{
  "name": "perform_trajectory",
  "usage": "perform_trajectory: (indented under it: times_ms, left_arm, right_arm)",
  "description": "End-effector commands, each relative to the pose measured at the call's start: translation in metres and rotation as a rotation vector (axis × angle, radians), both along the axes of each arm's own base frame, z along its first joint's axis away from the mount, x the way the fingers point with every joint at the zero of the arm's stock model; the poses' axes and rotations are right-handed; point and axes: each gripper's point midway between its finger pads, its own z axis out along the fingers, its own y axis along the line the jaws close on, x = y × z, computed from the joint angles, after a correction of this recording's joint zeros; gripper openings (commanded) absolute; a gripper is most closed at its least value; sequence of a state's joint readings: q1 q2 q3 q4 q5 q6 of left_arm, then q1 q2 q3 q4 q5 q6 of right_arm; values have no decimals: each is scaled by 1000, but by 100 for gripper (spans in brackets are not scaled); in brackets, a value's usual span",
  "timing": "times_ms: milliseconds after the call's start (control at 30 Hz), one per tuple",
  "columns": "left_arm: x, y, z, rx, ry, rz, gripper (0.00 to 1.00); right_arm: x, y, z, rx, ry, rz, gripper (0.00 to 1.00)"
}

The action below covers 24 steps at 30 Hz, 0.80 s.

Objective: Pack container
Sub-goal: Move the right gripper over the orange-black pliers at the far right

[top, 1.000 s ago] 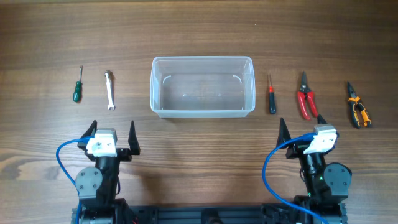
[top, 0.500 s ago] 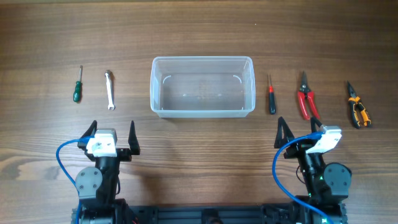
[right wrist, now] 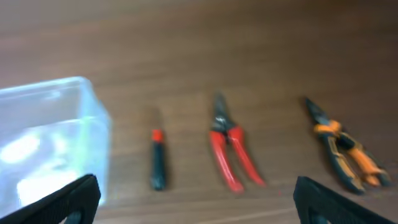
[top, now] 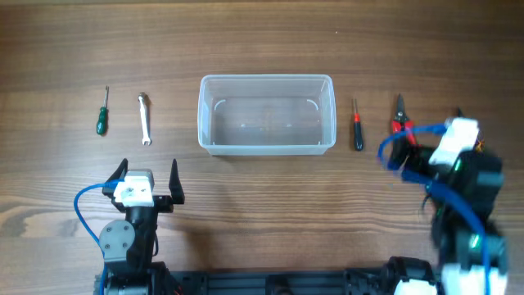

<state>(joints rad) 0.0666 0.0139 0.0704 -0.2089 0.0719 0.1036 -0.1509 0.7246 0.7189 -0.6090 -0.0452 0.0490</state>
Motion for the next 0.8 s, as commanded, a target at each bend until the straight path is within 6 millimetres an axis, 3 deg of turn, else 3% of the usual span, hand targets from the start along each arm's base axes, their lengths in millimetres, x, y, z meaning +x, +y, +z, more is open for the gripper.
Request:
perform_trajectory:
  times_ms: [0, 100, 333, 533, 667, 767]
  left_arm:
    - [0, 1, -1, -8, -6, 6, 100]
    - [0, 1, -1, -8, -6, 6, 100]
    - [0, 1, -1, -9, -6, 6, 100]
    - [0, 1, -1, -8, -6, 6, 100]
    - [0, 1, -1, -8, -6, 6, 100]
    - [0, 1, -1, -8, -6, 6, 100]
  right_arm:
    - [29, -18, -10, 9, 204, 123, 100]
    - [40, -24, -16, 114, 299, 175, 100]
    - [55, -52, -38, 243, 459, 102, 100]
    - [56, -55, -51, 177, 498, 189, 100]
    - [61, -92, -54, 13, 517, 74, 100]
    - [66, -115, -52, 11, 487, -56, 100]
